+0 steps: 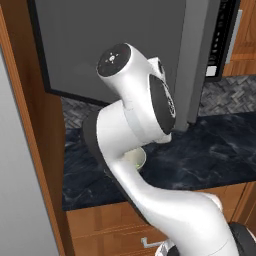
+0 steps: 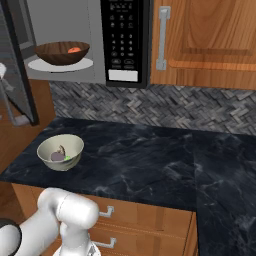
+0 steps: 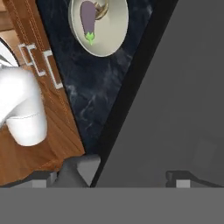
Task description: Place the bowl containing the chicken drumstick and squash in the microwave. Close the microwave door and press the start button to microwave the meal.
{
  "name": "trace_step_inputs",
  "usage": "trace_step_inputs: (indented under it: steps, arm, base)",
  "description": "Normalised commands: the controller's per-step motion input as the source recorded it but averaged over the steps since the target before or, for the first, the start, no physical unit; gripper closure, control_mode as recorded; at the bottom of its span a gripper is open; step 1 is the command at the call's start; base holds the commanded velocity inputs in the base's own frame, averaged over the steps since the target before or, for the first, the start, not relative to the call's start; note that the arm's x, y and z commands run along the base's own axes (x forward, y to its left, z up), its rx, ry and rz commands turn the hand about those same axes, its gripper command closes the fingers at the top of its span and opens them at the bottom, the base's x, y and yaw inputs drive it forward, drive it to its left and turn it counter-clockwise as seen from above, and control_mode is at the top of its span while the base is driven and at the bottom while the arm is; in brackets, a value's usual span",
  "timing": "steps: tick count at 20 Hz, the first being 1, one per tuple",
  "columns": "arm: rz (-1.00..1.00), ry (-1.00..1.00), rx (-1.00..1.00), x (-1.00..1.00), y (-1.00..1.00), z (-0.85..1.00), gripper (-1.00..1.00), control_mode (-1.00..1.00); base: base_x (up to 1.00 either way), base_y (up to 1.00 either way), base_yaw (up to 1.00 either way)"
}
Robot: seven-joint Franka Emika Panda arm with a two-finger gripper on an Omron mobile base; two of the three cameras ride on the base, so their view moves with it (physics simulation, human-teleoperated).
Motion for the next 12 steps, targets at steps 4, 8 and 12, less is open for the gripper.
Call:
trace_step_inputs:
  steps: [4, 8, 12]
  arm:
    - [0.28, -0.06, 0.08, 0.67, -0.17, 0.23, -1.00, -1.00]
    - [0.17, -0.17, 0.04, 0.74, 0.00, 0.32, -1.00, -1.00]
    - [0.11, -0.13, 0.02, 0.81, 0.00, 0.09, -1.00, -1.00]
  base:
    - [0.00, 0.00, 0.00]
    - [0.00, 0.00, 0.00]
    - [0.00, 0.00, 0.00]
